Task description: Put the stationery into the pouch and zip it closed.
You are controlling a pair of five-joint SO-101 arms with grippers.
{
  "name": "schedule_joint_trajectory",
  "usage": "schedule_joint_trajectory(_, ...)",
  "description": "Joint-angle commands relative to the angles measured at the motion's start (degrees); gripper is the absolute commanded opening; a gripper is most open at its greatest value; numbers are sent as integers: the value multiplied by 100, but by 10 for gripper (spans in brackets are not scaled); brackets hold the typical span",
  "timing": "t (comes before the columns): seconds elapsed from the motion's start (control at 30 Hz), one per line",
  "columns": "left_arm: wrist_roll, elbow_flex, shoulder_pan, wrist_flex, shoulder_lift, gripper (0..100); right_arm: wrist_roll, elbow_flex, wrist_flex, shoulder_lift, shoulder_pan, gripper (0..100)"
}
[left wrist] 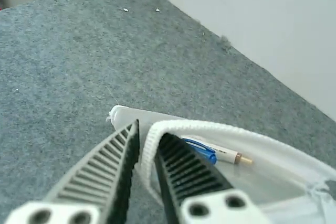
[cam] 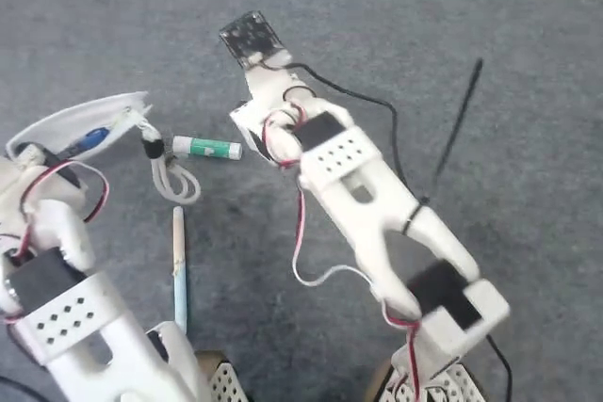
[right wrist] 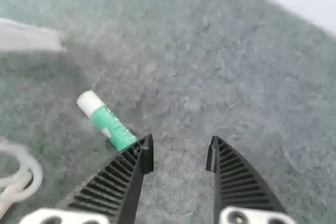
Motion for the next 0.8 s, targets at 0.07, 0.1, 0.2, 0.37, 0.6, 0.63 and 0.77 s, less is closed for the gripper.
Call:
schedule_joint_trajectory(0.07,97,-163,-290,-325,-35,10,123,-1371,787,664,-356,170)
schedule_joint_trajectory(0.1,97,-163,-299,-325,-35,10,158,-1486,848,787,-391,170)
schedule_joint_trajectory(0.2,97,-163,-299,-325,-35,10,484,-1758,1007,1121,-497,171)
schedule_joint_trajectory(0.37,97,-163,-299,-325,-35,10,738,-2180,1200,1719,-585,171)
schedule_joint_trajectory(0.6,97,-145,-299,-325,-35,10,941,-3051,1824,2527,-752,194)
schedule_joint_trajectory(0.63,97,-145,-299,-325,-35,10,985,-3174,1956,2624,-760,216)
schedule_joint_trajectory(0.77,97,-136,-299,-325,-35,10,1187,-3631,2413,3011,-892,265)
